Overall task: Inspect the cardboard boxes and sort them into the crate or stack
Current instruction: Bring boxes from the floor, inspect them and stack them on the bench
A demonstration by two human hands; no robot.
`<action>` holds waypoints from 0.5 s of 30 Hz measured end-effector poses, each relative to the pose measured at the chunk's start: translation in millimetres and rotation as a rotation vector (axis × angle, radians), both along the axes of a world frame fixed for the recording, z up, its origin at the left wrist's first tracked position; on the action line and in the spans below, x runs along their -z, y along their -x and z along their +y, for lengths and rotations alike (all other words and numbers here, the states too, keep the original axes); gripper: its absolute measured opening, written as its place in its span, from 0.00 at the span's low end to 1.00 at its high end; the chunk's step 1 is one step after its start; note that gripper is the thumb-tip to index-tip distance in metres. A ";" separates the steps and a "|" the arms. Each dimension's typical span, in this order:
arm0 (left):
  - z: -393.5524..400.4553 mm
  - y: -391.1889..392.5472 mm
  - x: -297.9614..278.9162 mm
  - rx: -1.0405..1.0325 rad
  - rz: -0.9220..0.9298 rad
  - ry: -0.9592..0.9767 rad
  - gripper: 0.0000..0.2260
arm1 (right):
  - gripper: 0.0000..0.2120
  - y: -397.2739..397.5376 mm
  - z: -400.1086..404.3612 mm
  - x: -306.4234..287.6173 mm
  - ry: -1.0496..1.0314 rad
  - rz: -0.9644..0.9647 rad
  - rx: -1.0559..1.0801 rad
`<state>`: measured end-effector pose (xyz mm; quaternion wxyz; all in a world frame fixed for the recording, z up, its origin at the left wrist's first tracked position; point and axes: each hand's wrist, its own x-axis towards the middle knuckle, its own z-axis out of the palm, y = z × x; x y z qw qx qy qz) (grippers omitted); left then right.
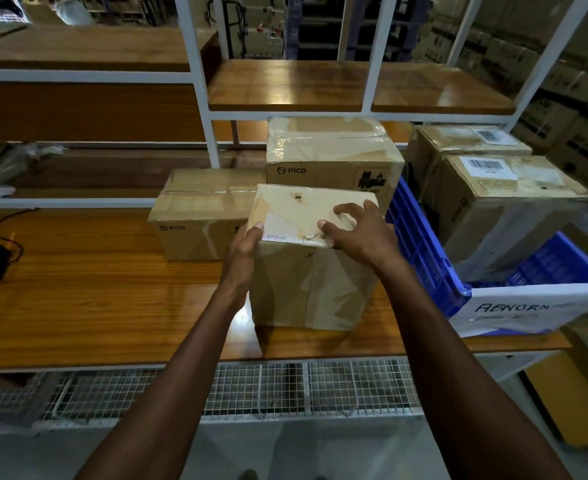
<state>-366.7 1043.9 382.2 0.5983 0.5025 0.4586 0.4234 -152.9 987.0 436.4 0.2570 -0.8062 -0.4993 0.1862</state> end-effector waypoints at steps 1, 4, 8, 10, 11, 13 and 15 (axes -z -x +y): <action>-0.4 -0.3 -1.9 0.009 0.021 -0.041 0.28 | 0.30 -3.8 0.4 -0.2 -0.006 0.021 -0.010; -0.7 -1.7 -14.4 0.030 0.158 -0.238 0.33 | 0.31 -15.1 -0.9 2.6 -0.090 0.191 -0.022; 11.6 0.5 -31.0 -0.010 0.472 -0.449 0.33 | 0.24 -25.5 -7.4 18.7 -0.141 0.551 -0.030; 18.3 5.2 -31.9 0.055 0.495 -0.531 0.26 | 0.27 -30.3 -12.8 35.3 -0.125 0.658 -0.007; 23.1 8.1 -30.8 0.091 0.471 -0.547 0.22 | 0.29 -34.2 -15.7 44.6 -0.128 0.697 0.022; 37.8 15.3 -25.7 0.155 0.488 -0.518 0.16 | 0.30 -43.0 -21.1 62.5 -0.130 0.785 0.081; 56.4 23.5 -13.4 0.177 0.729 -0.476 0.17 | 0.28 -46.9 -28.5 71.1 -0.112 0.850 0.117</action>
